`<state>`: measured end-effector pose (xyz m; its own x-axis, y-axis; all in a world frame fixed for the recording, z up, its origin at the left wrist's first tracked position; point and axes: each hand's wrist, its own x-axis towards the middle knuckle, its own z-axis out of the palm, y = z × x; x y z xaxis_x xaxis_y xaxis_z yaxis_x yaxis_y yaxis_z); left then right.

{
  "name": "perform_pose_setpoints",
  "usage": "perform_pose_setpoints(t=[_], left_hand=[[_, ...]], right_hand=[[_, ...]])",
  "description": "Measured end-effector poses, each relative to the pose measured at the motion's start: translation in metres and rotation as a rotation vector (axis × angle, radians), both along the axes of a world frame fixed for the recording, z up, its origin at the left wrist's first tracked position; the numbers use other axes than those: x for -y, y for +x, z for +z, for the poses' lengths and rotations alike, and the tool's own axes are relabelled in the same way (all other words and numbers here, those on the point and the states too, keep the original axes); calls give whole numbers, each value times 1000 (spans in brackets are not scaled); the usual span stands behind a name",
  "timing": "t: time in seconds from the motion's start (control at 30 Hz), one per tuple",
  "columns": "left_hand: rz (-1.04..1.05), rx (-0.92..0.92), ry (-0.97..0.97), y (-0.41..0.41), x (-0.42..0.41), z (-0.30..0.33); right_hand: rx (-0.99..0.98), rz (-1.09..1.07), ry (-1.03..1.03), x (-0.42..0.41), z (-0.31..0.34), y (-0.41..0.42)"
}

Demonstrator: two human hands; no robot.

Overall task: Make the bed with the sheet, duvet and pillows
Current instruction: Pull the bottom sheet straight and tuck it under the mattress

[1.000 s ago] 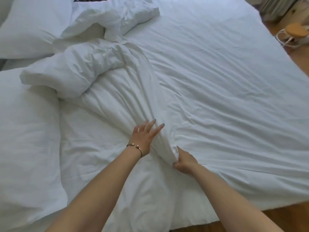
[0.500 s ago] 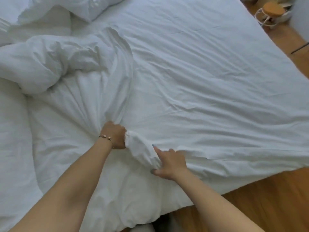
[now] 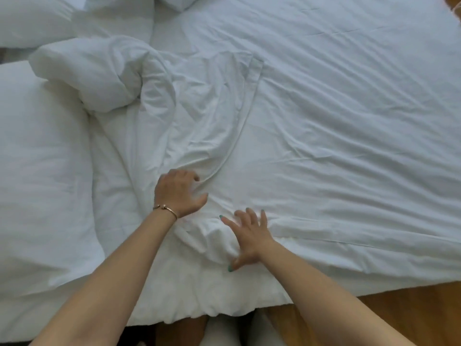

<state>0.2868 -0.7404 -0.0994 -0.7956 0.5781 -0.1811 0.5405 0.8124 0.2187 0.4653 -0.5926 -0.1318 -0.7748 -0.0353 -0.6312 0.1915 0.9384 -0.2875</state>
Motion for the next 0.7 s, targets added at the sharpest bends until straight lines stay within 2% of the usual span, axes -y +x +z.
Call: perform_pose_setpoints(t=[0.03, 0.07, 0.13, 0.17, 0.23, 0.33, 0.5, 0.63, 0.7], left_hand=[[-48, -107, -127, -1, -7, 0], [-52, -133, -293, 0, -13, -1], [80, -106, -488, -5, -14, -9], [182, -49, -466, -9, -10, -12], [327, 73, -306, -12, 7, -13], [387, 129, -162, 14, 47, -15], [502, 232, -168, 91, 128, -24], [487, 338, -229, 99, 125, -22], [465, 423, -275, 89, 125, -13]], right_hand=[[-79, 27, 40, 4, -5, 7], [-142, 36, 70, 6, -7, 11], [-201, 21, 87, 1, -4, 11], [-214, 11, 78, -3, -1, 8], [-189, -2, 35, -9, 6, -1], [-104, 18, -56, -14, 13, -6], [2, 133, -131, -3, 22, 14], [125, 151, -103, 2, 21, 21], [247, 103, -143, -2, 24, 9]])
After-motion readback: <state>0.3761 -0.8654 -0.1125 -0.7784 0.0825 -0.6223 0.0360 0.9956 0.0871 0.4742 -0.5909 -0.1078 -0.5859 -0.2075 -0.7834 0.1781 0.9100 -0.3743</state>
